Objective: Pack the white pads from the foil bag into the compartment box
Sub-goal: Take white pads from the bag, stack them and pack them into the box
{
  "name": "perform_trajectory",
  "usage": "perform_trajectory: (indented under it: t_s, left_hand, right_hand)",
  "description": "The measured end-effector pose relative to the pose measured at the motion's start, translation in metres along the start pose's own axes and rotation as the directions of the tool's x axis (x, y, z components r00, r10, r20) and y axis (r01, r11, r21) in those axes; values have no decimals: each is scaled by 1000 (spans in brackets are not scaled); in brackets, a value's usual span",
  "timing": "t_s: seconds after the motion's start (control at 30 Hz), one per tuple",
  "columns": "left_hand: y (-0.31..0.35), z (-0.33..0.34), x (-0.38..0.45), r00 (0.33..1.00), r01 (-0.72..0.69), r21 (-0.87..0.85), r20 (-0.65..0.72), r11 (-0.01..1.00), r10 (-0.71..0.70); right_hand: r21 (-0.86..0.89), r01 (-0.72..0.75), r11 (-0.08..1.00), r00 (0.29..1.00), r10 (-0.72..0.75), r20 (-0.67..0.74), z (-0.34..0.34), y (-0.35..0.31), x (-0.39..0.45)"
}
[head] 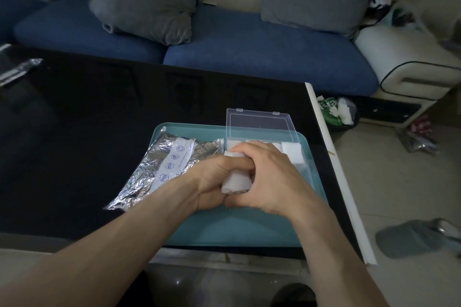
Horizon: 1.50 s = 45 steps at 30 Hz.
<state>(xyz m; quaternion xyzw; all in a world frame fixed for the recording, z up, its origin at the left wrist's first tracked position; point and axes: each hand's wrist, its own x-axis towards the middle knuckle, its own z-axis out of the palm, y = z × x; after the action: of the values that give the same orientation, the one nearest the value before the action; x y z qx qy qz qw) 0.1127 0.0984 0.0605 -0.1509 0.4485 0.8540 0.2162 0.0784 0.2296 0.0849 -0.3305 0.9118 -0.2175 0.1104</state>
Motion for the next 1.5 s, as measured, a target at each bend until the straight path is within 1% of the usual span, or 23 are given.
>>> perform_trajectory:
  t_s: [0.07,0.13,0.23,0.3,0.37,0.4,0.5,0.57,0.67,0.73,0.8,0.9,0.97,1.03,1.1,1.17,1.27,1.3,1.33,1.4,1.47,1.5]
  left_hand:
    - [-2,1,2,999,-38,-33,-26,999,38]
    - [-4,0,4,993,-100,-51,-66,994,96]
    - [-6,0,5,978,-190,5,-86,982,189]
    - [-8,0,5,979,-183,70,-73,981,188]
    - [-9,0,6,982,-167,117,-74,979,176]
    - [-9,0,6,983,-157,130,-75,979,167]
    - [-9,1,3,983,-158,189,-63,969,173]
    - [-9,2,2,979,-159,182,-98,970,179]
    - [-12,2,6,974,-148,160,-150,976,172]
    - [-14,4,5,985,-112,152,-117,982,130]
    - [-17,4,5,991,-84,181,-85,980,101]
    - [-21,6,5,990,-94,222,-78,971,114]
    - [-22,7,4,995,-75,261,-51,962,91]
    - [-20,7,2,1000,-22,334,-3,942,24]
    - [-18,6,1,995,45,396,59,917,-74]
    - [-17,4,0,984,67,424,120,903,-129]
    - [-17,3,-5,967,61,438,196,897,-161]
    - [-18,3,-7,964,52,444,213,895,-161]
    - [-19,4,-8,961,43,445,225,894,-158]
    - [-19,4,-8,966,22,449,222,893,-135]
    - [-18,2,-7,977,-7,434,195,901,-87]
    - [-16,2,-7,982,-10,408,175,913,-68]
  right_hand:
    - [-55,-10,998,1000,10,3,0,0,1]
    - [-61,-24,998,999,26,26,1,0,1]
    - [-42,-14,999,1000,15,24,1,-2,-1]
    - [-121,-53,991,998,55,6,0,-3,-1]
    - [-177,-115,978,993,120,19,0,-3,-2]
    - [-162,-122,979,991,128,30,0,-2,-2]
    - [-41,-80,996,996,81,31,1,-2,-4]
    - [-8,-73,997,997,73,32,0,-3,-5]
    - [-54,-104,993,993,106,43,-2,-3,-5]
    - [-80,-103,991,993,107,48,-2,-2,-5]
    - [-11,-105,994,990,105,95,-3,-2,-6]
    - [124,-124,985,966,91,241,-7,5,-8]
    - [242,-142,960,953,66,295,-12,18,-7]
    - [354,-157,922,941,31,336,-21,31,-7]
    - [406,-189,894,912,7,409,-26,42,-8]
    - [458,-236,857,886,-3,464,-28,50,-8]
    - [568,-319,759,886,26,463,-23,58,-6]
    - [578,-330,747,889,40,456,-21,59,-5]
    - [575,-325,751,889,35,457,-19,59,-4]
    - [577,-285,765,879,-32,476,-15,57,-4]
    - [625,-261,735,884,-78,460,-13,53,-6]
    - [669,-261,696,898,-78,432,-14,52,-7]
